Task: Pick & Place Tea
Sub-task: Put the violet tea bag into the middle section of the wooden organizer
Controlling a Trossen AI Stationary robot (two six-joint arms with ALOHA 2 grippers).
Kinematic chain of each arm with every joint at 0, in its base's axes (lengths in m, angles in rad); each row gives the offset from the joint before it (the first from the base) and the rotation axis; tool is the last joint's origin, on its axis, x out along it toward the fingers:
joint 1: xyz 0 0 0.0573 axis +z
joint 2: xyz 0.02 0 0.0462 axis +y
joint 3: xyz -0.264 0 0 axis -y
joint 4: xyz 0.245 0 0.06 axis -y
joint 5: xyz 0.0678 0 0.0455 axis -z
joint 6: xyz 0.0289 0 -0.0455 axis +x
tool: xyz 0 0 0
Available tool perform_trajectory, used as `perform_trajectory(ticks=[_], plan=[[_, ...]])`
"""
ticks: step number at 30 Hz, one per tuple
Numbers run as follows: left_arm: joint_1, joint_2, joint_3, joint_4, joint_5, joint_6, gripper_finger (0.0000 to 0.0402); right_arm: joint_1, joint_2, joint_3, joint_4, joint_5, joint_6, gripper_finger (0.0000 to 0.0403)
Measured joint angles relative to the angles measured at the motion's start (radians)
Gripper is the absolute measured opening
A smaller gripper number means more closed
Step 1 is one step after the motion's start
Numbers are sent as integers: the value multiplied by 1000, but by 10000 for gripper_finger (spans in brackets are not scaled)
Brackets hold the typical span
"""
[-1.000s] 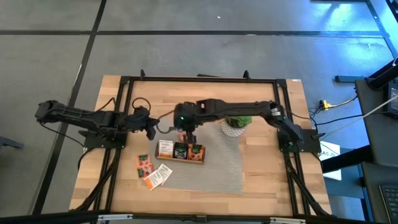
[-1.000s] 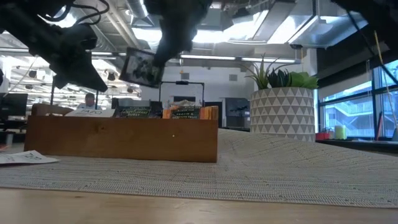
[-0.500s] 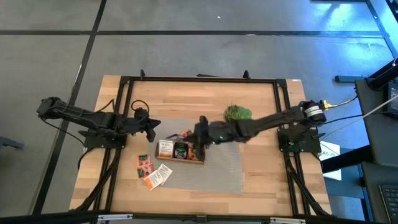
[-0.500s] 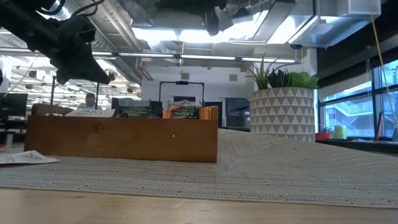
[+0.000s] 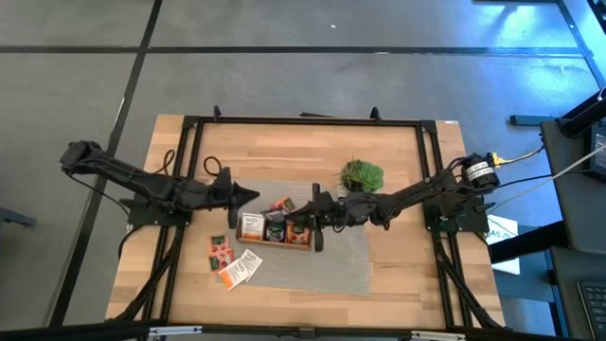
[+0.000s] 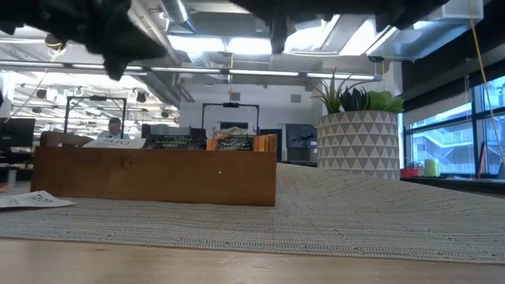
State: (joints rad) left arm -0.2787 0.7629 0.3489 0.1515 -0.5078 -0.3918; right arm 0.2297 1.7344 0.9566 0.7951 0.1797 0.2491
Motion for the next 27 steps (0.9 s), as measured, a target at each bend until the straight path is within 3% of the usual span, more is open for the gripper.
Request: perform_trajectory(ticks=[6, 13, 22, 27], plan=[[-7, 49, 0, 165, 138, 65, 10, -28, 1, -10, -141, 13, 63, 4], [-6, 55, 0, 72, 190, 66, 14, -44, 2, -11, -227, 63, 73, 5], [-5, 56, 0, 57, 214, 102, 79, -55, 2, -11, -256, 63, 60, 5], [15, 56, 0, 55, 214, 41, 114, -57, 2, -11, -256, 66, 59, 5]])
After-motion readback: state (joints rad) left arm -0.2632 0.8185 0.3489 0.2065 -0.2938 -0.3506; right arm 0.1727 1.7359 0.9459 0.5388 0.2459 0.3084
